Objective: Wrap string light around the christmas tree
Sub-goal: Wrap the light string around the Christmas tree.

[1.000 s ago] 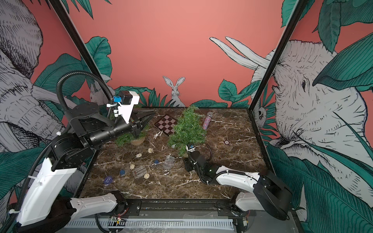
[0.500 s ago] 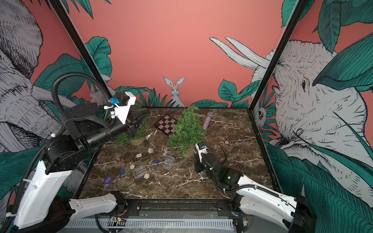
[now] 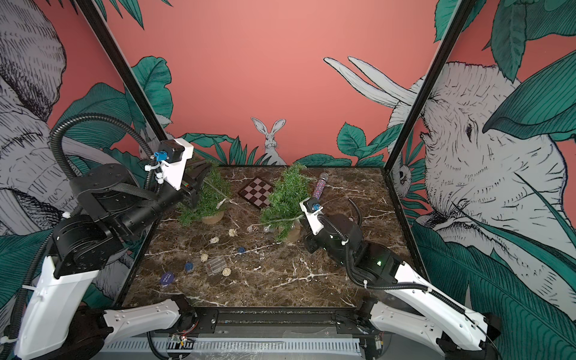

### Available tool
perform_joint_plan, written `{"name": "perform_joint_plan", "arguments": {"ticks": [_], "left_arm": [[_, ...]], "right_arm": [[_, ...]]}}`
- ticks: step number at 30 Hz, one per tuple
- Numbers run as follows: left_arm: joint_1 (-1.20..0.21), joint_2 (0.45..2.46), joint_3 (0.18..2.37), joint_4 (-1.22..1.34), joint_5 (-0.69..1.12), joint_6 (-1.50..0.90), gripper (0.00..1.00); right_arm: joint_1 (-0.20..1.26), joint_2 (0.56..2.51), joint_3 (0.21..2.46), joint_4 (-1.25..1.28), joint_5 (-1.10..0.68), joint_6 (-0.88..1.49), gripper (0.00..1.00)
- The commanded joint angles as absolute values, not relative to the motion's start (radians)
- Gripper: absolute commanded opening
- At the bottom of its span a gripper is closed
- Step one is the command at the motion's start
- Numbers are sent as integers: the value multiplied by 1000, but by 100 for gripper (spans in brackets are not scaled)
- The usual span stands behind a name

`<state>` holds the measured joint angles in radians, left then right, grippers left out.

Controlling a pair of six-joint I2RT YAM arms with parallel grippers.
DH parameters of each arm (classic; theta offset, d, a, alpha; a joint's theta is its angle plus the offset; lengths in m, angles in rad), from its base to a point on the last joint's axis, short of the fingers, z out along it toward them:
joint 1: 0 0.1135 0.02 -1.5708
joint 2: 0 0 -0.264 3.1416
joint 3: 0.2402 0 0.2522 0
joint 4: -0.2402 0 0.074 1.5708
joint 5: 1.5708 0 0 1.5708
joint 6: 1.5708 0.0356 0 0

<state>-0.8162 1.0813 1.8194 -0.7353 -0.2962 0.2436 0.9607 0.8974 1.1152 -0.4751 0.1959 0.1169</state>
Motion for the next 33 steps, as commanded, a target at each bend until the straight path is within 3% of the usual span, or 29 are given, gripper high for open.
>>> {"name": "perform_joint_plan", "arguments": {"ticks": [1, 17, 26, 33], "left_arm": [[-810, 1107, 1859, -723, -430, 306, 0], [-797, 1157, 1775, -657, -444, 299, 0], [-666, 1153, 1643, -585, -324, 209, 0], [-634, 1156, 1560, -562, -195, 138, 0]], "right_arm": [[964, 963, 1270, -529, 106, 42, 0], [945, 1370, 2003, -583, -235, -38, 0], [901, 1661, 2433, -590, -412, 67, 0], [854, 1768, 2552, -536, -501, 190, 0]]}}
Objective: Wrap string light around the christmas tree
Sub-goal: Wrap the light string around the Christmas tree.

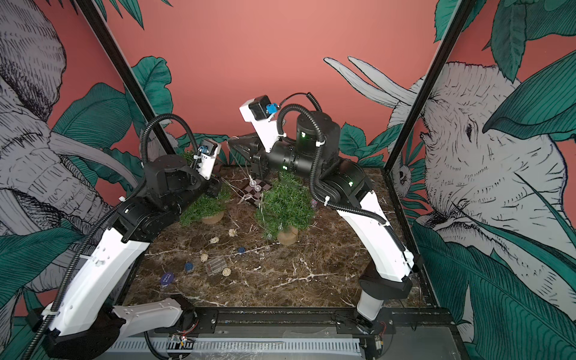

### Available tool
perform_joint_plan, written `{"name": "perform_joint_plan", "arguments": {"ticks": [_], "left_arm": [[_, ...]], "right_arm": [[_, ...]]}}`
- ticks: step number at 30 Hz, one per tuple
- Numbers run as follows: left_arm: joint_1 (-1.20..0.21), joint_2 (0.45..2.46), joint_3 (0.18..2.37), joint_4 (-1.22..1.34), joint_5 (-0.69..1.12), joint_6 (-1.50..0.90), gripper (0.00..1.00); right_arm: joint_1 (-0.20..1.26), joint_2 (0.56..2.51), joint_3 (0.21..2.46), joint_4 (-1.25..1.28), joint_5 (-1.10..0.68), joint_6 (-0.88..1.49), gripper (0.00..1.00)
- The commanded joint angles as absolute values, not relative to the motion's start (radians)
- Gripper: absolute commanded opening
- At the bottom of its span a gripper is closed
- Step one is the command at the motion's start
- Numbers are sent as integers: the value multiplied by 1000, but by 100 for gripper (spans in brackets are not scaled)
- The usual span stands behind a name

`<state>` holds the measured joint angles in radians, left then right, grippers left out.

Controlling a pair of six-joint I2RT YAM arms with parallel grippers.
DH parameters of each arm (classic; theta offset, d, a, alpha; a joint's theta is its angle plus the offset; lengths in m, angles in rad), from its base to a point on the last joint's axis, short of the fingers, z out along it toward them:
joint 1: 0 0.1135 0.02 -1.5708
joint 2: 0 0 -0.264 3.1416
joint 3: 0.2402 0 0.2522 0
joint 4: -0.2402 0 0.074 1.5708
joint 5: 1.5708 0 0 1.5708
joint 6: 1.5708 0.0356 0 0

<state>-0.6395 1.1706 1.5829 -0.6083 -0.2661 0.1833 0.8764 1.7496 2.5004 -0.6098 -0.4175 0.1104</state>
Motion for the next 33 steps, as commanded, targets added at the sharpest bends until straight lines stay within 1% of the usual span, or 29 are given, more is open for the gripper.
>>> {"name": "perform_joint_plan", "arguments": {"ticks": [1, 3, 6, 11, 13, 16, 19, 22, 25, 28, 32, 33], "left_arm": [[-631, 1155, 1548, -561, -187, 127, 0], [-625, 1153, 1521, -555, -162, 104, 0], [-620, 1146, 1468, -538, -121, 64, 0], [-607, 1131, 1372, -498, -86, -2, 0], [-585, 1133, 1357, -492, -104, -36, 0], [-548, 1131, 1370, -533, -190, -85, 0], [-534, 1079, 1356, -551, -208, -108, 0], [-534, 1006, 1315, -552, -160, -121, 0], [-534, 972, 1287, -568, -42, -121, 0], [-534, 955, 1259, -547, 37, -129, 0], [-534, 944, 1260, -505, 62, -128, 0], [-534, 949, 1269, -497, 78, -125, 0]], "right_arm": [[853, 1786, 2590, -542, -516, 193, 0], [853, 1801, 2637, -556, -511, 173, 0], [835, 1782, 2626, -542, -447, 139, 0], [771, 1818, 2638, -409, -511, 241, 0], [769, 1889, 2707, -388, -519, 252, 0], [769, 1993, 2802, -351, -525, 321, 0], [771, 2014, 2778, -315, -578, 393, 0], [786, 1932, 2629, -306, -606, 387, 0], [808, 1804, 2440, -275, -608, 338, 0], [813, 1723, 2373, -318, -646, 334, 0], [816, 1611, 2295, -384, -658, 281, 0], [816, 1555, 2264, -386, -644, 267, 0]]}}
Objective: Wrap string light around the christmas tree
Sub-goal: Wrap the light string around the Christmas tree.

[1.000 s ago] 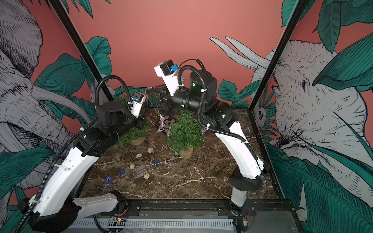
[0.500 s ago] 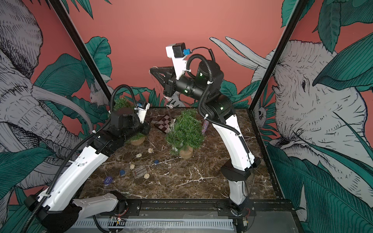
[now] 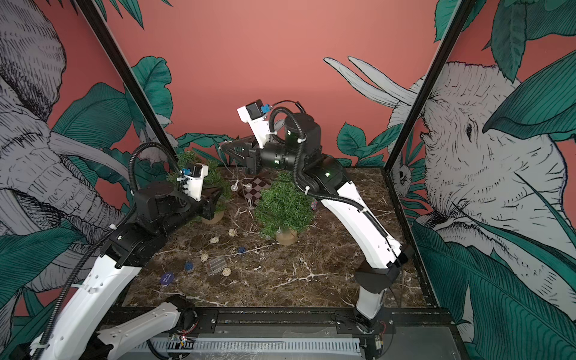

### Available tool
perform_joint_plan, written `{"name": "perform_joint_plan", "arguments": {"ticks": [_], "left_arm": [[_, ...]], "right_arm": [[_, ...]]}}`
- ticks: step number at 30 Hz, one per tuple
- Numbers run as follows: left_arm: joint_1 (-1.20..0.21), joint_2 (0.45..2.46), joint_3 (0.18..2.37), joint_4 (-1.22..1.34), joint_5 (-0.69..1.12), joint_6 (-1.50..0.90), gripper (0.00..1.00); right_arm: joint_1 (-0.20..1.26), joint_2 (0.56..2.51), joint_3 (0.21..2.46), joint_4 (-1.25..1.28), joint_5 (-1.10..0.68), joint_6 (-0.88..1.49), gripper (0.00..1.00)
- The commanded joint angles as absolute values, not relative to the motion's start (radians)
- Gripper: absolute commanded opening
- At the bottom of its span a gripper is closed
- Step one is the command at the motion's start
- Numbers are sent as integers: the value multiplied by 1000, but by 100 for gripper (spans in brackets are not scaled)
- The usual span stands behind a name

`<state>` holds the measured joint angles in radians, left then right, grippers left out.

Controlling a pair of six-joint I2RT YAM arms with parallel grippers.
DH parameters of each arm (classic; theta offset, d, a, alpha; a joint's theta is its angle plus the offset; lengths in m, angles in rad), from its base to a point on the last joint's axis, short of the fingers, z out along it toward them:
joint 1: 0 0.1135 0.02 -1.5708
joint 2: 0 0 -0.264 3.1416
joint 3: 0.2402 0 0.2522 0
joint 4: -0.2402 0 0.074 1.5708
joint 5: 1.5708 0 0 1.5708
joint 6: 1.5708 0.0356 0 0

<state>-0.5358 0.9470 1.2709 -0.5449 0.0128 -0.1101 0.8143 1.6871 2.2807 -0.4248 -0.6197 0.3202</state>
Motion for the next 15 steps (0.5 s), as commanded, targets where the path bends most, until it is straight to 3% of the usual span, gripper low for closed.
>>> {"name": "perform_joint_plan", "arguments": {"ticks": [1, 7, 15], "left_arm": [[-534, 949, 1273, -486, 99, -124, 0], [-534, 919, 1300, -489, 156, -126, 0], [-534, 853, 1450, -594, 180, -120, 0]], "right_arm": [[816, 1514, 2237, -390, -632, 253, 0], [815, 1344, 2081, -418, -571, 237, 0], [815, 1197, 1589, -467, -315, 235, 0]]}}
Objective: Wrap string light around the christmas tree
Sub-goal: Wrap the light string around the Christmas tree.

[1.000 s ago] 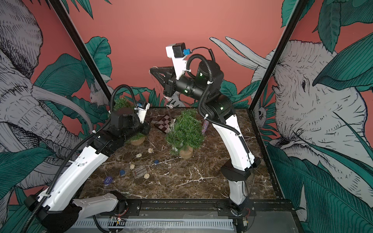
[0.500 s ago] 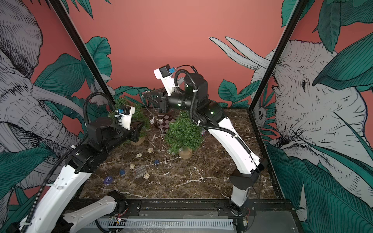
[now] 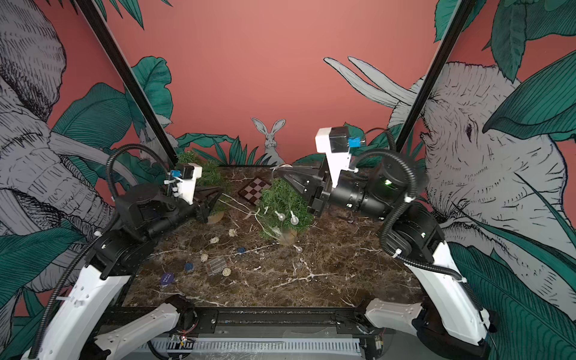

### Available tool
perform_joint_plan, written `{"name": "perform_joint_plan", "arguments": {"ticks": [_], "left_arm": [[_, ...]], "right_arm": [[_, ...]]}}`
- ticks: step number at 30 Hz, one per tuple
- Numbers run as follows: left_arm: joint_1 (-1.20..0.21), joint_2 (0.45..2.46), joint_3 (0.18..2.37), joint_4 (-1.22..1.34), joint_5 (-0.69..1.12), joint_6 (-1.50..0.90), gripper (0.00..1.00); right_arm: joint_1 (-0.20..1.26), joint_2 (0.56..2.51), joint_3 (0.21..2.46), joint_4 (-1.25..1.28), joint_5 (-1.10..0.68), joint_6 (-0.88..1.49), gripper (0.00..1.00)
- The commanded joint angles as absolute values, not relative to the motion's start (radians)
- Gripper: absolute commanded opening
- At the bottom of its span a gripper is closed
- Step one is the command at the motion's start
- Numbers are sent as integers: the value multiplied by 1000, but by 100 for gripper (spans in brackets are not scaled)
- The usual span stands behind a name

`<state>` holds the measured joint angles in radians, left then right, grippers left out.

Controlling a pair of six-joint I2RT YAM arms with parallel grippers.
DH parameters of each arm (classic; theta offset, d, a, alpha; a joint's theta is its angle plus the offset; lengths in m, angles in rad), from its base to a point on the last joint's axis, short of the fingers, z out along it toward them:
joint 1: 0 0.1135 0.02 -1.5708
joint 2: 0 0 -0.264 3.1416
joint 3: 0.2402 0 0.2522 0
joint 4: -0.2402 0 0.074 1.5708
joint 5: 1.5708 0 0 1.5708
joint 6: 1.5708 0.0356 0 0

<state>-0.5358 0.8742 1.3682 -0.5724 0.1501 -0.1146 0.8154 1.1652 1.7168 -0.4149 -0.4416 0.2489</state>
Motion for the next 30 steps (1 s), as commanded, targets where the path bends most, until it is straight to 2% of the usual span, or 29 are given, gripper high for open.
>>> {"name": "perform_joint_plan", "arguments": {"ticks": [1, 6, 16, 23, 28, 30], "left_arm": [[-534, 865, 1481, -598, 195, -125, 0], [-534, 924, 1607, -627, 259, -110, 0], [-533, 1051, 1840, -792, -119, 51, 0], [-534, 1287, 2074, -756, -205, 171, 0], [-534, 1495, 2355, -798, -274, 244, 0], [-533, 1537, 2399, -799, -269, 246, 0]], "right_arm": [[815, 1186, 1527, -454, -293, 240, 0], [815, 1174, 1440, -461, -265, 257, 0], [815, 1231, 1473, -417, -323, 282, 0], [803, 1274, 1555, -408, -277, 237, 0], [802, 1335, 1632, -387, -462, 318, 0], [802, 1357, 1667, -339, -543, 376, 0]]}}
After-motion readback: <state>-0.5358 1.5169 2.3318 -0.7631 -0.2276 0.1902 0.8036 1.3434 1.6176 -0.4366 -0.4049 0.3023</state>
